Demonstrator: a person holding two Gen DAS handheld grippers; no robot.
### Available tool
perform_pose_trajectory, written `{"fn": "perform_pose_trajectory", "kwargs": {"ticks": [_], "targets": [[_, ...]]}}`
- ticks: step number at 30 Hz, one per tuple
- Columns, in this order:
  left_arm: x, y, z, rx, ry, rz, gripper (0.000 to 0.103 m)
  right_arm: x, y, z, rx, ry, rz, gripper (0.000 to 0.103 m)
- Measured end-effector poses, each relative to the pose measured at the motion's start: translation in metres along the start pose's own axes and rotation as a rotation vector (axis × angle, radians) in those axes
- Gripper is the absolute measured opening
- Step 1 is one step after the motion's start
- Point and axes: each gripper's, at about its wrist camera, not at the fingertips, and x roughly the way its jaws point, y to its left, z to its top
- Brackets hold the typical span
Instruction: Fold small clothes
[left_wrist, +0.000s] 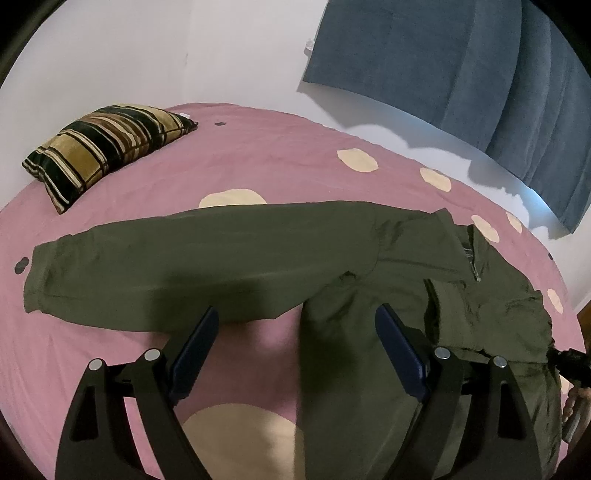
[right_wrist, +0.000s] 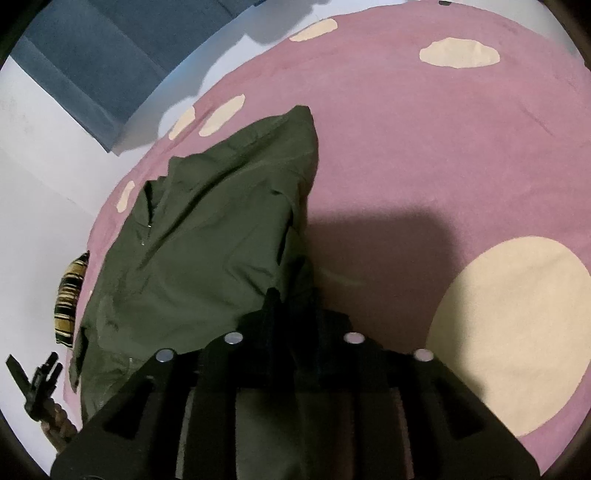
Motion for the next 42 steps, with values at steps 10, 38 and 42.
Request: {"fn": "perform_pose_trajectory", "kwargs": {"ticks": [10,38,42], "targets": [[0.003,0.021,-0.002,-0.072,0.037,-0.014,0.085,-0.053,0.026,-0.016,-0.027,-0.172,0.022,0.058],[-0.01,0.289,-0.03,-0.796,-0.083,-0.091,0.085,-0.026,0.093,-0.044,-0.127,-0.107,0.089,0.066],[0.003,0.3,-0.027,-0.814,-0.023,-0.064,0.037,-0.021,0.097,-0.047,-0.131,-0.097,0.077,0.066]]}}
